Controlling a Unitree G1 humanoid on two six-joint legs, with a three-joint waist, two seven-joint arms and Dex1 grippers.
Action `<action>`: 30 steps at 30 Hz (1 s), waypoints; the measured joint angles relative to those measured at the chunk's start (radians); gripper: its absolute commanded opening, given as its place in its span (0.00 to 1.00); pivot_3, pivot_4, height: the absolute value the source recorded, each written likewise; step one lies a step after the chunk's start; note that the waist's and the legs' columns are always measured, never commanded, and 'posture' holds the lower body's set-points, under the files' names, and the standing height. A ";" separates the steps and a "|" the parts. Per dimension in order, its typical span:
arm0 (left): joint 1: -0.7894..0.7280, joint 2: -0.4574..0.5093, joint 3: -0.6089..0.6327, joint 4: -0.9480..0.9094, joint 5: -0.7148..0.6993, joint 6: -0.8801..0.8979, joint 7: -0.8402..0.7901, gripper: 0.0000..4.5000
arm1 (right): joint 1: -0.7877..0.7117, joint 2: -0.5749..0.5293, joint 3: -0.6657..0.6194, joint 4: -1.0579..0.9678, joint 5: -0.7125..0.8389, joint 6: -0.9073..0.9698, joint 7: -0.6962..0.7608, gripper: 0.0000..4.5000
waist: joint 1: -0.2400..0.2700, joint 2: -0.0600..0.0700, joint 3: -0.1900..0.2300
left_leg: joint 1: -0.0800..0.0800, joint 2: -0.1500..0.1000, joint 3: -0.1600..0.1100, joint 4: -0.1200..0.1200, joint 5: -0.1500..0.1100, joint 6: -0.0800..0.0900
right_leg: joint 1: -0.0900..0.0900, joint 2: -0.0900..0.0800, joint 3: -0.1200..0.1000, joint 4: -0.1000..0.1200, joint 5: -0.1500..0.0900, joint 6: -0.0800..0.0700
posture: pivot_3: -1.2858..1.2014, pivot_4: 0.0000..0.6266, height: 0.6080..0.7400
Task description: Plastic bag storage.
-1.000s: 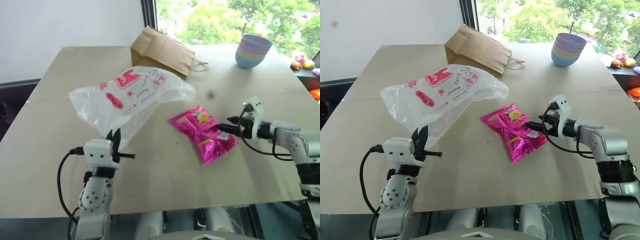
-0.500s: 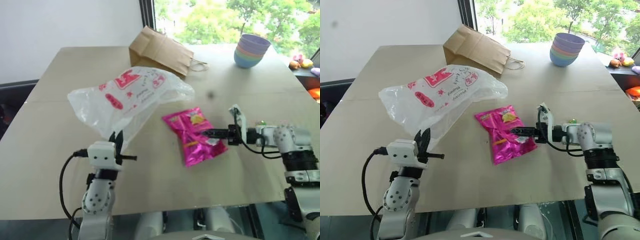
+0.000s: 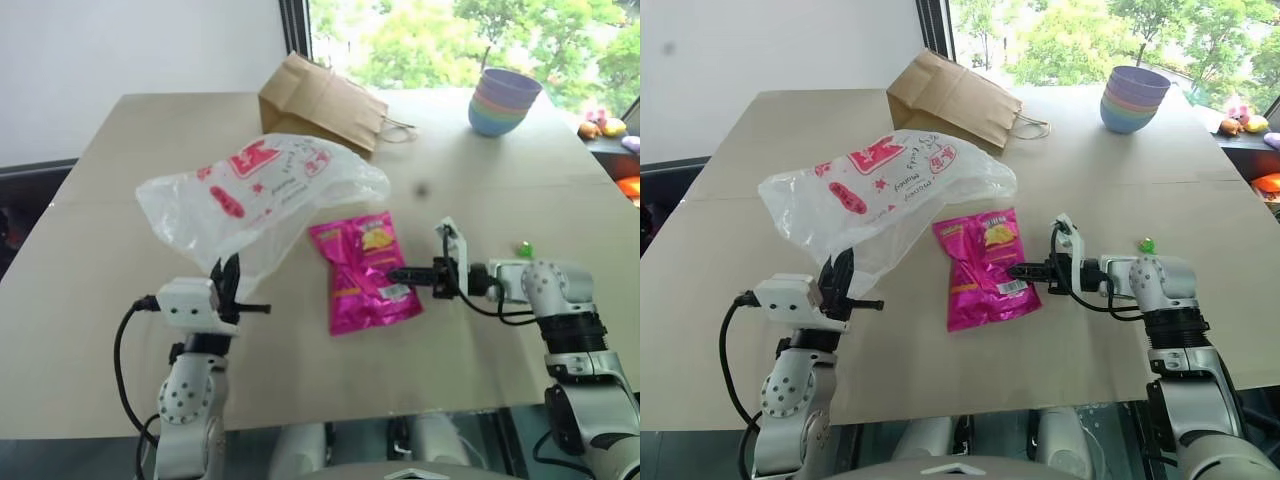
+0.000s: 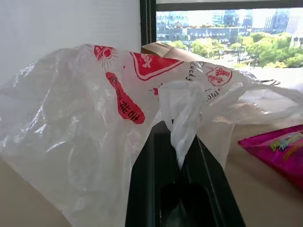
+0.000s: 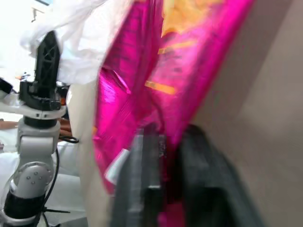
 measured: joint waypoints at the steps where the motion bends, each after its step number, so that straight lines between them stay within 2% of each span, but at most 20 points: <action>1: 0.000 -0.001 0.000 -0.009 -0.020 0.007 -0.005 0.00 | 0.001 0.004 -0.001 -0.001 0.000 -0.001 -0.010 0.01 | 0.000 0.000 0.000 | 0.000 0.000 0.000 0.000 0.000 0.000 | 0.000 0.000 0.000 0.000 0.000 0.000 | 0.52 0.24 1.00; 13: 0.073 0.014 -0.027 -0.105 -0.166 -0.047 -0.148 0.00 | -0.041 0.092 -0.115 -0.007 0.122 0.086 -0.051 0.01 | 0.000 0.001 0.001 | -0.001 -0.001 0.000 0.000 0.000 0.000 | 0.000 0.000 0.000 -0.001 0.000 0.000 | 0.52 0.24 1.00; 22: 0.046 -0.008 0.032 -0.072 -0.197 -0.090 -0.139 0.00 | -0.052 -0.015 -0.138 -0.051 0.218 0.106 0.086 0.01 | 0.003 0.001 0.002 | -0.002 -0.001 -0.002 0.000 0.000 0.000 | 0.000 0.000 -0.002 -0.001 0.000 0.000 | 0.52 0.24 1.00; 30: 0.022 -0.015 0.037 -0.060 -0.221 -0.089 -0.137 0.00 | -0.052 -0.018 -0.118 -0.078 0.224 0.075 0.106 0.01 | 0.002 0.001 0.002 | -0.002 -0.001 -0.002 0.000 0.000 0.000 | 0.000 0.001 -0.002 -0.001 0.000 0.000 | 0.52 0.24 1.00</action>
